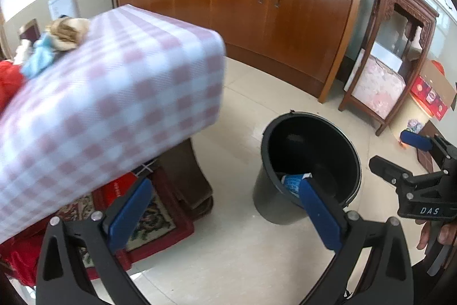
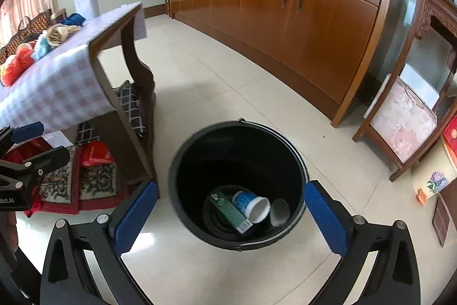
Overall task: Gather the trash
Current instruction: 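Return both tools to the table and approach the red bag and beige cloth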
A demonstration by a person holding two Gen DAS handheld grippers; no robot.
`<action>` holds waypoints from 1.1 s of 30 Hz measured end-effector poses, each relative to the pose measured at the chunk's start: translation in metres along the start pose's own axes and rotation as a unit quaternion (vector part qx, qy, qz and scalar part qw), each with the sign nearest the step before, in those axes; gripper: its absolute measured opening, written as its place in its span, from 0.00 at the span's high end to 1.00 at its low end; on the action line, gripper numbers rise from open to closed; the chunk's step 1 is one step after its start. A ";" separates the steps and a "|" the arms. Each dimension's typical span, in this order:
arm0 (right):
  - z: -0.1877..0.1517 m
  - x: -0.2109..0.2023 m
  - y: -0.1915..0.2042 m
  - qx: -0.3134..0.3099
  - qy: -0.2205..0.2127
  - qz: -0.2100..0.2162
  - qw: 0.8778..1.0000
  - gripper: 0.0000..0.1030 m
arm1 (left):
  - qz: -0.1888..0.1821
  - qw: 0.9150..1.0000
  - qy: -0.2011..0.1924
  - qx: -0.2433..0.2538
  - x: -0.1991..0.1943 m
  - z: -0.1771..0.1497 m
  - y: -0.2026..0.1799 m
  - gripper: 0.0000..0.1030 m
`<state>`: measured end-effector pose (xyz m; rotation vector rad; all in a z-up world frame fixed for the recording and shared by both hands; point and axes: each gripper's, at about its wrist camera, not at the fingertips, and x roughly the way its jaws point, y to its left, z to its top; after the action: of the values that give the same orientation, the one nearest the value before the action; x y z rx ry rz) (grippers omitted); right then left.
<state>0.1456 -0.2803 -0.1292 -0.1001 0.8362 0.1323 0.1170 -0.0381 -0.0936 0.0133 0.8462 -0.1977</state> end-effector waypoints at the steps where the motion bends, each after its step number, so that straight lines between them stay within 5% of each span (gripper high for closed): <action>1: 0.002 -0.003 0.004 -0.003 -0.002 0.002 1.000 0.00 | 0.005 1.000 -0.004 -0.002 -0.005 0.000 0.004 0.00; 17: 0.040 -0.067 0.070 -0.020 -0.081 0.039 0.996 0.00 | 0.060 0.995 -0.059 -0.049 -0.067 0.003 0.046 0.00; 33: 0.078 -0.078 0.143 -0.062 -0.090 0.078 0.991 0.00 | 0.127 0.981 -0.100 -0.105 -0.110 -0.001 0.118 0.00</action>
<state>0.1292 -0.1341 -0.0244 -0.1383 0.6542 0.3361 0.0663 0.0962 -0.0202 -0.0947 0.6542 0.1289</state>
